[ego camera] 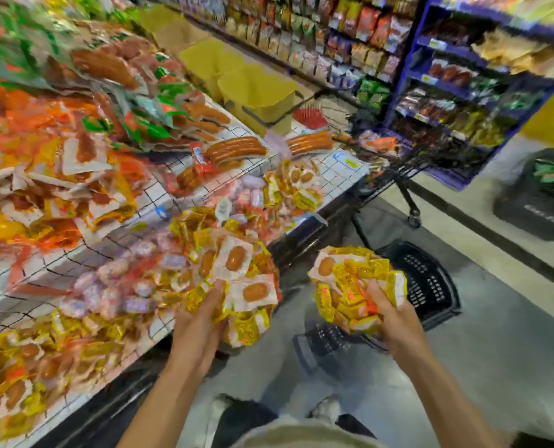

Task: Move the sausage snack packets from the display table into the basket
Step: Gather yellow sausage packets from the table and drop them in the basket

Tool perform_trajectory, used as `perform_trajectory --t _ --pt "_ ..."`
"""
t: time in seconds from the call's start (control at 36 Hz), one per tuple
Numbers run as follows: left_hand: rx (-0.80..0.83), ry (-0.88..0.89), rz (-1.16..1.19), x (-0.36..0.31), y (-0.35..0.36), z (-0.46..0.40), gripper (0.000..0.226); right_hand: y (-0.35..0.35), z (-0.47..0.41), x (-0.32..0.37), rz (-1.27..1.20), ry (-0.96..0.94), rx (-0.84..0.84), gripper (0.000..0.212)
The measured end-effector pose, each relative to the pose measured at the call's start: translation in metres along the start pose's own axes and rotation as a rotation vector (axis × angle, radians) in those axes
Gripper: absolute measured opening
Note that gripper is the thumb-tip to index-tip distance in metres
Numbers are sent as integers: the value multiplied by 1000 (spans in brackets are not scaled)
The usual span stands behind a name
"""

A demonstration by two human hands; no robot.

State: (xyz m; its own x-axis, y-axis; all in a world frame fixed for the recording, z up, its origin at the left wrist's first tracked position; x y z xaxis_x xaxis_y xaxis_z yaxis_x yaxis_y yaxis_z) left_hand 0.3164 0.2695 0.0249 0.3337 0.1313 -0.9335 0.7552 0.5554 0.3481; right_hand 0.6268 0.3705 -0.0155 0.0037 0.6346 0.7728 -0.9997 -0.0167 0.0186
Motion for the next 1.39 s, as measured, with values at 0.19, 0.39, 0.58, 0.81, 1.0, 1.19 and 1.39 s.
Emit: perform_trajectory --t 0.19,0.39,0.58,0.81,1.0,1.19,1.39 --pt "111 -232 -103 76 107 22 27 -141 -10 -32 -76 16 -171 22" --pt "170 -430 -208 144 186 20 34 -223 -16 -69 -138 126 -384 49" --pt "215 -578 -245 222 244 -7 28 -256 -52 -90 -148 261 -506 50" --pt "165 -698 -373 346 274 -59 28 -267 -145 -98 -76 394 -590 40" --pt "182 -629 -708 489 266 -96 10 -266 -281 -154 -21 435 -528 30" --pt "138 -685 -774 641 240 -103 11 -265 -423 -238 115 429 -515 19" --pt "17 -761 -734 777 221 -102 33 -287 -547 -314 348 469 -451 36"
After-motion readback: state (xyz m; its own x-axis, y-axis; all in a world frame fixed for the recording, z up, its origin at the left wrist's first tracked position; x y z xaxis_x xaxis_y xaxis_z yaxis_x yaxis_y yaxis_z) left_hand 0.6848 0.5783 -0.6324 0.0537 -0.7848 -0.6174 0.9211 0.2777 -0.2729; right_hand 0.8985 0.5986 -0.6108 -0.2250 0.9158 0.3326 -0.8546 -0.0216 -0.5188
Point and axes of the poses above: each hand's wrist, its own z-axis away from the middle knuckle, its own y-axis out of the palm, x = y × z, the point moved 3 cm from there along -z, towards the middle knuckle, and after that the axes turned 15 degrees about y, right-handed, at the moved point
